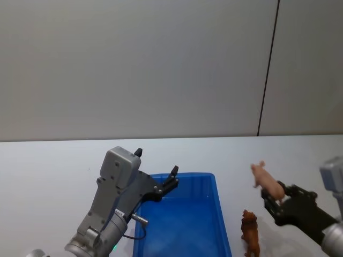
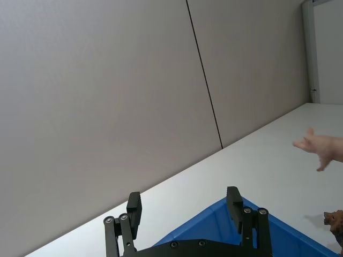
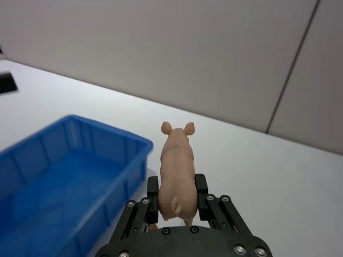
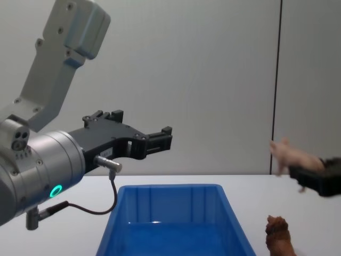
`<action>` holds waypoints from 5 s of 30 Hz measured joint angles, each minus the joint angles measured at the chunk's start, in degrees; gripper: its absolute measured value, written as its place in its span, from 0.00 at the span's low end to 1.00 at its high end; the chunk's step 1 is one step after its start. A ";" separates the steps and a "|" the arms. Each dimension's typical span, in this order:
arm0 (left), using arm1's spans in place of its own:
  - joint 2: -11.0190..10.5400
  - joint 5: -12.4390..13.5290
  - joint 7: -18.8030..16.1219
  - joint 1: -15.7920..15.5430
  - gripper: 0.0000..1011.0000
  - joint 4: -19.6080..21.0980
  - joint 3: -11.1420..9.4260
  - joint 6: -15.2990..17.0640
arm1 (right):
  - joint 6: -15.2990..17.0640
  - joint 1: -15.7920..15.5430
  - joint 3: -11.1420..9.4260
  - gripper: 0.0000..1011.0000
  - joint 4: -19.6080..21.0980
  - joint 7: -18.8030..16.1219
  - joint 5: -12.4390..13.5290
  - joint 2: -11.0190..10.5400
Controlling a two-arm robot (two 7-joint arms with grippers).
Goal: Pick up the two dolls from the table and place them into the box.
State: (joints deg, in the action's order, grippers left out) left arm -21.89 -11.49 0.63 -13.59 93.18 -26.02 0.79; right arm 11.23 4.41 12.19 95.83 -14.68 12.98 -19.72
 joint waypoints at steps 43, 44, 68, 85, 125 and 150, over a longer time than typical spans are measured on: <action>0.00 0.00 0.00 0.00 0.99 0.00 0.00 0.00 | 7.28 10.53 5.03 0.99 -6.48 -13.16 -1.85 6.45; 0.00 0.00 0.00 0.00 0.99 0.00 0.00 0.00 | 6.98 10.13 4.88 0.99 -6.06 -12.74 -1.65 6.11; 0.00 0.00 0.00 0.00 0.99 0.00 0.00 0.00 | 6.59 -0.24 2.78 0.99 0.95 -5.22 2.99 -0.44; 0.00 0.00 0.00 0.00 0.99 0.00 0.00 0.00 | 8.04 -3.78 2.81 0.99 0.13 -1.40 4.66 -1.55; 0.00 0.00 0.00 0.00 0.99 0.00 0.00 0.00 | 4.11 -2.76 3.54 0.27 -1.03 2.12 3.53 0.47; 0.00 0.00 0.00 0.00 0.99 0.00 0.00 0.00 | 6.99 9.71 6.74 0.39 -5.53 -8.33 -1.37 8.51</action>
State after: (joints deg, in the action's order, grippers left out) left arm -21.89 -11.48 0.63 -13.59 93.18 -26.02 0.79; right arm 18.22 14.11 18.92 90.30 -23.01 11.61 -11.21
